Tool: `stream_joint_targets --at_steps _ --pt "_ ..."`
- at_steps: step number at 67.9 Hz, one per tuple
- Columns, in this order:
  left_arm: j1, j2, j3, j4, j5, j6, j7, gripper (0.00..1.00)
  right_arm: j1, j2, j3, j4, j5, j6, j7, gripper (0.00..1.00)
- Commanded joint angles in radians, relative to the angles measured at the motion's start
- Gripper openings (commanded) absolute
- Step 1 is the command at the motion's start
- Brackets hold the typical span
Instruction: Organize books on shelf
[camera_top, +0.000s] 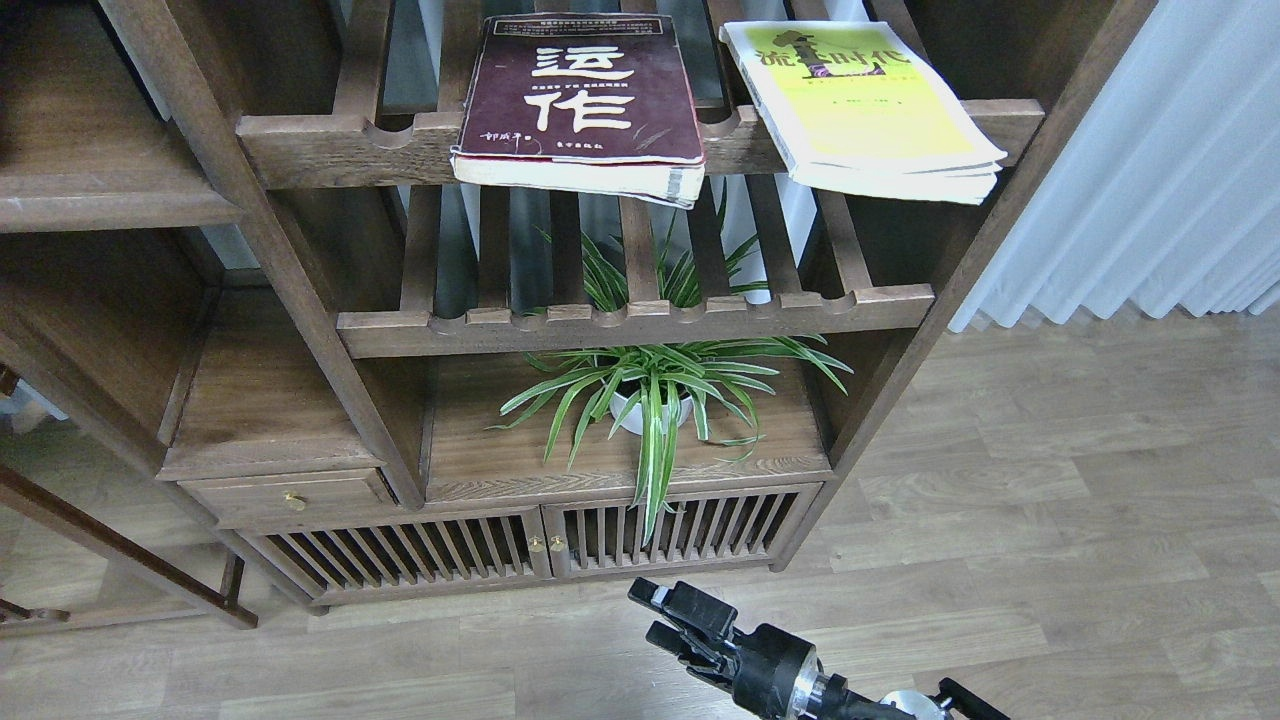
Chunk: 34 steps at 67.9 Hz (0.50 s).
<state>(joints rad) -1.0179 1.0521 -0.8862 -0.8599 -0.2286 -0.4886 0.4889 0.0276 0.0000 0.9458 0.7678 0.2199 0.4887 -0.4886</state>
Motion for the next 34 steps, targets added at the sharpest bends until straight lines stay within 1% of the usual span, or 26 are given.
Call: stream_joint_targets --at_steps 1,19,34 --pt "-0.044 -0.041 0.001 0.053 0.002 0.0 0.0 0.0 -0.001 0.0 0.001 0.002 0.001 0.0 0.0 1.0" --pt "-0.088 -0.078 0.015 0.121 0.008 0.0 0.0 0.0 -0.009 0.0 0.01 0.004 0.001 0.0 0.0 1.0" --pt "-0.116 -0.119 0.016 0.213 0.008 0.0 0.0 0.01 -0.015 0.0 0.01 0.005 0.001 0.0 0.0 1.0"
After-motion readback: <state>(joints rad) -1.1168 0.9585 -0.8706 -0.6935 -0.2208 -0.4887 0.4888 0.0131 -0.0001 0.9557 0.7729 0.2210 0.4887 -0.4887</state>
